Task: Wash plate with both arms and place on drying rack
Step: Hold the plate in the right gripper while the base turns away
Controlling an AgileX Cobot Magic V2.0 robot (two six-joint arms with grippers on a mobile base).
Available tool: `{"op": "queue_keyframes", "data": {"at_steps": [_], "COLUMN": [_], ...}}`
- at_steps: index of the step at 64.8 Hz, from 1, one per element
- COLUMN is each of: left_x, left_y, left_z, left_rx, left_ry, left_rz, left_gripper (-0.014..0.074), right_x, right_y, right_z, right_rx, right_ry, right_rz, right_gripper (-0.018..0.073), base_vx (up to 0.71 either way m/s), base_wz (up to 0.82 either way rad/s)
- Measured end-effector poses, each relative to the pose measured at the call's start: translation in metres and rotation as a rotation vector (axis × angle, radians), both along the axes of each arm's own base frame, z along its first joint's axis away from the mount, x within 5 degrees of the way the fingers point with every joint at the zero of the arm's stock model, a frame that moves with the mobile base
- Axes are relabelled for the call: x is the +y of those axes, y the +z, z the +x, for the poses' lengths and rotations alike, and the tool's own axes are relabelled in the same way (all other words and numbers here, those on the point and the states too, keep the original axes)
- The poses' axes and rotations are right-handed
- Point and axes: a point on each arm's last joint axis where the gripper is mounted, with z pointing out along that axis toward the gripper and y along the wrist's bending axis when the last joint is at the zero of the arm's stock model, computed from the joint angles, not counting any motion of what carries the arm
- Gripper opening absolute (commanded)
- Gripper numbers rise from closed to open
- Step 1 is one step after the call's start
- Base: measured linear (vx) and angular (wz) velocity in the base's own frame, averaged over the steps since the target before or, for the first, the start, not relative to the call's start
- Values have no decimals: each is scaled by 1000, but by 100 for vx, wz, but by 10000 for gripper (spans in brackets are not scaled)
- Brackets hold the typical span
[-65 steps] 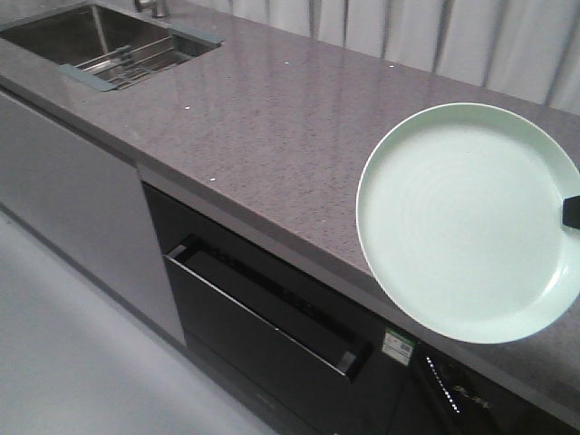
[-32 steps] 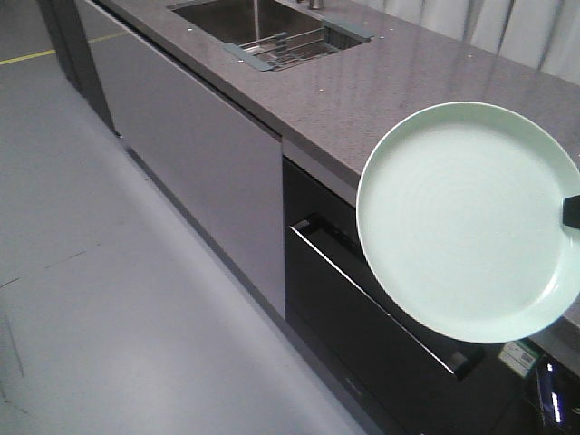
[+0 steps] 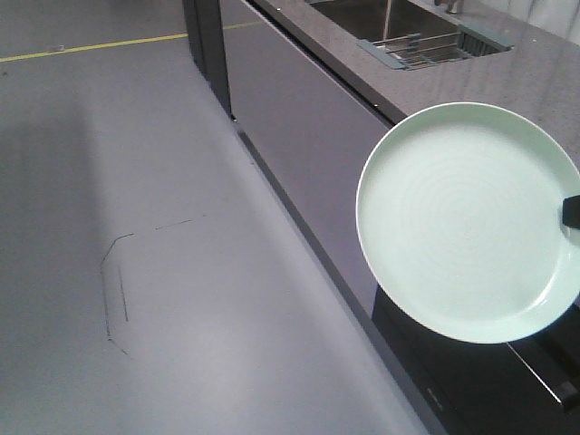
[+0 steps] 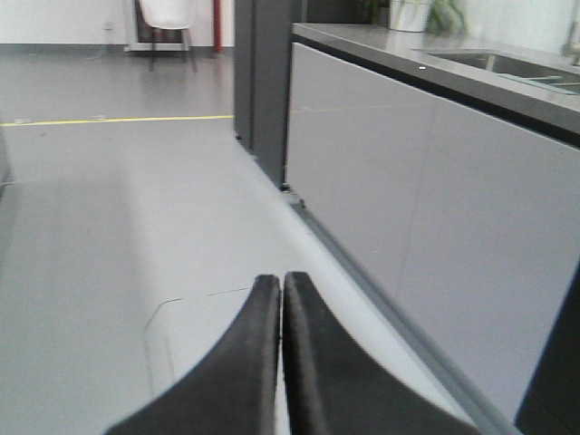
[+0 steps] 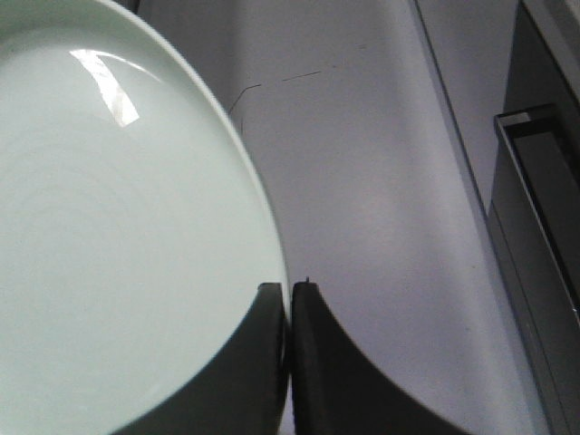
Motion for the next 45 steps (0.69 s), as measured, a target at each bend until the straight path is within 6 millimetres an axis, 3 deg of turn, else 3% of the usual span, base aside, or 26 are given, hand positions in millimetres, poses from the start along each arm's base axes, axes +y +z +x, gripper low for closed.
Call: {"op": "queue_keyframes", "data": {"at_steps": [45], "left_x": [0], "left_y": [0], "left_z": [0], "left_rx": [0], "left_ry": [0], "left_rz": [0], "left_gripper": [-6], "right_x": [0], "right_y": [0], "right_z": [0], "right_rx": [0], "right_ry": [0], "right_rz": [-1], "right_gripper": [-6], "base_vx": [-4], "base_wz": [33]}}
